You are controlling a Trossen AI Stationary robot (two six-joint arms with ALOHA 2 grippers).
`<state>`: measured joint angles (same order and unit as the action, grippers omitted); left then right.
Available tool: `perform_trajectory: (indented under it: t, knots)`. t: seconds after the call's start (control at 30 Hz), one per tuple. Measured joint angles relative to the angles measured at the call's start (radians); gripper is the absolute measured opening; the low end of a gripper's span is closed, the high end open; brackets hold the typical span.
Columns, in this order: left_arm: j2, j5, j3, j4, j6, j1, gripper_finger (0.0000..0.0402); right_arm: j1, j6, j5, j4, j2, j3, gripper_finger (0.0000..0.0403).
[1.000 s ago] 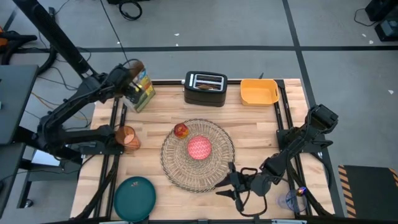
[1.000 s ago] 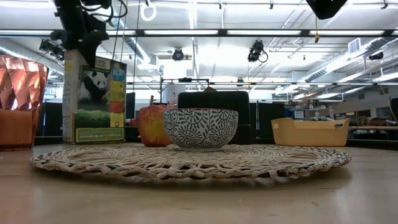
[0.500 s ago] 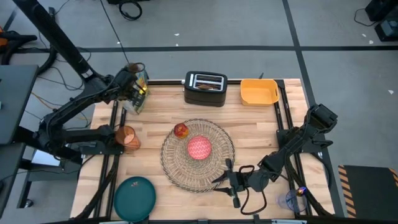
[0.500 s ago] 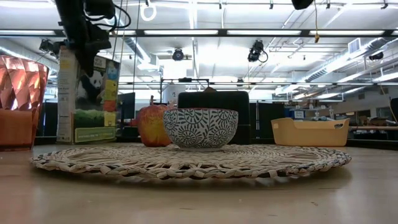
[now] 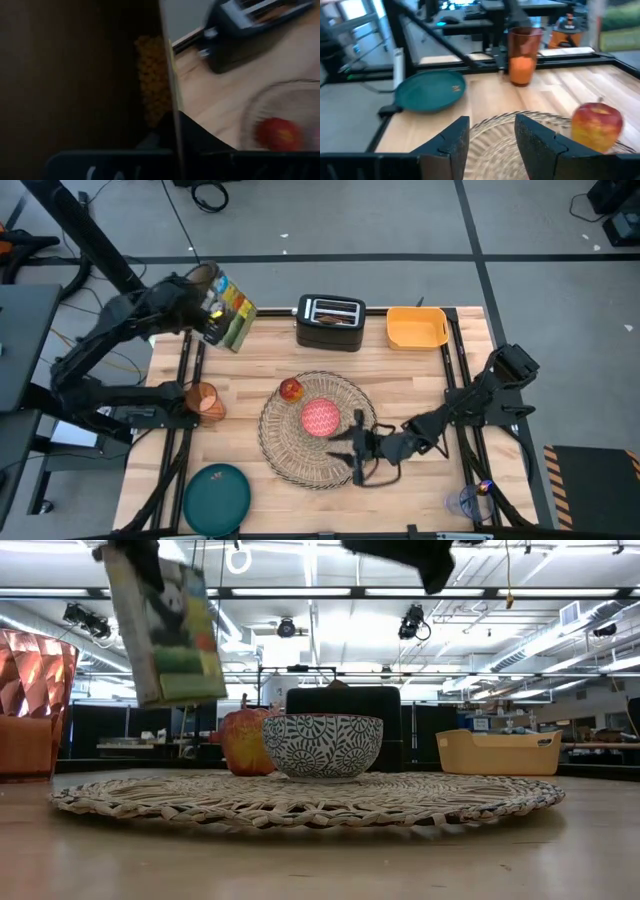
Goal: Arrange a breakfast setting
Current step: Pour the cereal into the red patterned bowl
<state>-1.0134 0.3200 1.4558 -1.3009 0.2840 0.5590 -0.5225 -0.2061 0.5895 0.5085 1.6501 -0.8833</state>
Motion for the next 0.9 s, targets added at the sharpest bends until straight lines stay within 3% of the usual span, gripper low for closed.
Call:
perform_trajectory:
  t: [0.17,0.3,0.63,0.77,0.9]
  knots:
    - [0.000,-0.095,0.117,-0.043,0.080,-0.158,0.0004,0.081,-0.033,-0.047,0.017,0.000,0.000,0.0218]
    - [-0.001,-0.111,0.145,-0.005,0.149,-0.313,0.0004,0.130,-0.018,-0.031,0.094,0.000,0.003,0.0268]
    - [-0.004,-0.103,0.161,0.292,0.160,-0.688,0.0004,0.266,-0.003,-0.184,0.639,0.000,0.185,0.0357]
    - [-0.017,-0.088,0.161,0.399,0.121,-0.764,0.0004,0.331,-0.001,-0.292,0.761,0.000,0.218,0.0372]
    - [-0.031,-0.077,0.161,0.444,0.096,-0.796,0.0004,0.361,0.021,-0.471,0.902,0.001,0.215,0.0376]
